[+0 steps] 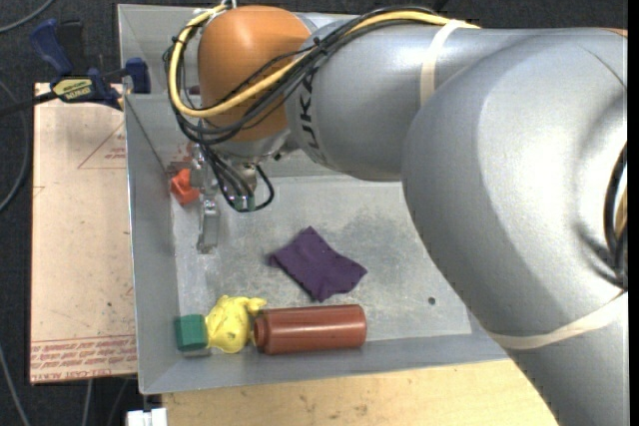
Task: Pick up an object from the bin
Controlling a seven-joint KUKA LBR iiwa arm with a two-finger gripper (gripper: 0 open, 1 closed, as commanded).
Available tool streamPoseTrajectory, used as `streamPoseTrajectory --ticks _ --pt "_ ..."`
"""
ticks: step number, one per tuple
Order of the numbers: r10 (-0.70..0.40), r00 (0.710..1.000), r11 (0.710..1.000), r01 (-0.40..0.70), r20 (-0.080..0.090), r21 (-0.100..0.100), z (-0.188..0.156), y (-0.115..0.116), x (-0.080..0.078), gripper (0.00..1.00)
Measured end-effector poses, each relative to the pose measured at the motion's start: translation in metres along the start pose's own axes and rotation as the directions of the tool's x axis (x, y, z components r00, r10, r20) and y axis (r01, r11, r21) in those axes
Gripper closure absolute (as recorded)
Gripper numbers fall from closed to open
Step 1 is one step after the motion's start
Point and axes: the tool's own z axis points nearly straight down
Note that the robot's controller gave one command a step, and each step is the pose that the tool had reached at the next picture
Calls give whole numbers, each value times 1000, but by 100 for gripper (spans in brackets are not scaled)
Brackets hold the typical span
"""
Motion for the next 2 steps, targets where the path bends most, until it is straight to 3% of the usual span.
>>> streamPoseTrajectory --ticks 1,2 --pt "3 1000 1000 -3 5 -1 -5 -1 -1 0" --pt "-149 989 989 149 7 -1 -2 -2 -8 0"
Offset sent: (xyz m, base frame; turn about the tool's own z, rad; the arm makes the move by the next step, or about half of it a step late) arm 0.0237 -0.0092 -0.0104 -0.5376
